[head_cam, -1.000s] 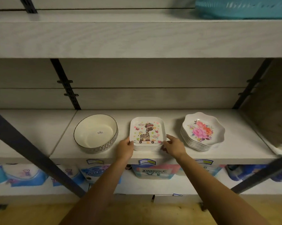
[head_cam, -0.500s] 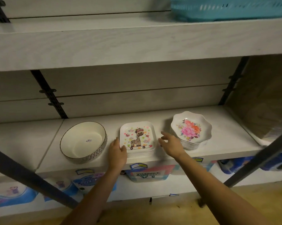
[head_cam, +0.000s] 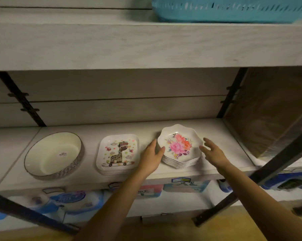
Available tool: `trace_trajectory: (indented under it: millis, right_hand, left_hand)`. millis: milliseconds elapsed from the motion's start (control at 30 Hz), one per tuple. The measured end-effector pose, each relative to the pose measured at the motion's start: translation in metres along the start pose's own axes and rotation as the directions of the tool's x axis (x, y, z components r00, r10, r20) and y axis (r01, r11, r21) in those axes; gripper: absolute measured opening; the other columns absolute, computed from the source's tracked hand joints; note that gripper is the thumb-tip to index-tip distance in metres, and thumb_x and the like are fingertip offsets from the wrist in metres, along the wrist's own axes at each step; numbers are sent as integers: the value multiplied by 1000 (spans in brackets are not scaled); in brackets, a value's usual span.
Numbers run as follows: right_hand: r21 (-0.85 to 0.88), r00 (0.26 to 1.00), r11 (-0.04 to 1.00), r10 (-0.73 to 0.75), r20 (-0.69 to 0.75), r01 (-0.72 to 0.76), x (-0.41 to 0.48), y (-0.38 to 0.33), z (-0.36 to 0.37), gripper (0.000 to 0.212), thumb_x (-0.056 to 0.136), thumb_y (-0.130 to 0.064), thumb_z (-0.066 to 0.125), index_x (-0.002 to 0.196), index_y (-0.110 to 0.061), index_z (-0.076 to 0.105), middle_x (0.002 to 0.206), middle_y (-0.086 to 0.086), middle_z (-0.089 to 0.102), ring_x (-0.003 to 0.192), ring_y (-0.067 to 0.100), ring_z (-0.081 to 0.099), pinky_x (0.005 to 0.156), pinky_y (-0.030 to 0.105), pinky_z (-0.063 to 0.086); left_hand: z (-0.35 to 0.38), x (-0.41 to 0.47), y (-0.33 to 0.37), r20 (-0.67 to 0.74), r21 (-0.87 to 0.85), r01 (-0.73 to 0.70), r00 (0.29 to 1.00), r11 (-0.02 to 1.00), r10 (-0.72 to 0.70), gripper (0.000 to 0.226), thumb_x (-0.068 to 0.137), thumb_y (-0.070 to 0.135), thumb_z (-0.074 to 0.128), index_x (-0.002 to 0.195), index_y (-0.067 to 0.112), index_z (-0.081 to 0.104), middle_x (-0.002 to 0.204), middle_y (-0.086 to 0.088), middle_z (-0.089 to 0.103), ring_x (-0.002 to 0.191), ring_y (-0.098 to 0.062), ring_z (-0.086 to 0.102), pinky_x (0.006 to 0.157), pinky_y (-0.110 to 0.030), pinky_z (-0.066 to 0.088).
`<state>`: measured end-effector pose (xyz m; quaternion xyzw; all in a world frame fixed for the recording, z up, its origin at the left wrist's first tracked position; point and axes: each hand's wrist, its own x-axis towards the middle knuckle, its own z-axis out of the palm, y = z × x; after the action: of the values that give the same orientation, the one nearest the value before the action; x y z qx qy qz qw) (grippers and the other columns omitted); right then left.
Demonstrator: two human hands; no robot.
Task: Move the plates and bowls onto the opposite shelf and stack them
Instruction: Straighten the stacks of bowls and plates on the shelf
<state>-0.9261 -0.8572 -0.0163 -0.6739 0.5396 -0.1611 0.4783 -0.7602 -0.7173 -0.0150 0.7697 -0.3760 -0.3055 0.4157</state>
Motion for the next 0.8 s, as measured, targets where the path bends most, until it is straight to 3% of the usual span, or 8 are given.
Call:
trace_trajectory:
  millis: [67,167,233,400,533,600,700,800]
  right_hand:
    - [88,996,996,23,87,-30,5,6,-2,49,97,-24,46,143,-19,33,146,12,41,126,34,47,97,42,45]
    - [147,991,989,12,135,-32,8,6,-1,39,98,-17,42,137,-13,44,134,14,53,116,33,54,83,35,49]
    - [154,992,988,12,128,-32,9,6,0,38,98,-15,41,136,-12,44,133,14,54,116,33,55,83,36,51]
    - [132,993,991,4,120,-20,7,8,-1,39,98,-16,41,137,-12,44,134,13,53,116,32,54,88,40,51]
    - [113,993,993,-29,114,16,3,12,-1,38,98,-17,41,135,-14,45,132,13,54,107,26,55,82,35,51]
    - [86,992,996,-35,123,25,0,9,-3,39,98,-18,42,136,-15,44,134,13,53,108,26,54,88,39,51]
    - [-56,996,997,-39,86,44,-5,-1,-9,49,97,-26,44,144,-17,33,146,15,41,124,32,48,106,47,38]
    - [-113,990,984,-138,29,140,-16,-16,-20,52,97,-27,44,146,-18,29,152,12,32,138,30,33,111,45,29]
  left_hand:
    - [8,7,2,39,51,79,996,996,-81,60,94,29,44,147,19,18,142,-8,47,129,-28,45,105,-37,39]
    - [11,10,3,42,67,134,990,989,-137,64,94,25,44,148,25,9,110,-1,54,108,-25,55,96,-37,43]
    - [12,12,6,29,73,128,991,989,-131,65,94,22,44,148,24,9,102,2,48,96,-19,51,92,-35,44]
    - [13,11,4,24,85,122,992,989,-124,65,93,21,45,148,23,10,95,5,54,98,-16,50,93,-33,42]
    - [15,7,1,18,103,123,992,987,-125,64,94,22,43,148,24,9,99,1,56,105,-23,55,97,-36,42]
    - [14,6,1,27,103,112,993,988,-115,64,94,22,44,148,22,10,104,2,58,104,-21,55,98,-36,42]
    - [7,3,-1,26,76,58,998,995,-60,58,95,21,44,147,17,18,140,-11,49,126,-25,48,104,-35,37]
    - [-10,-7,-8,-105,33,0,994,999,4,49,94,20,46,141,11,33,144,-9,44,131,-23,44,109,-39,36]
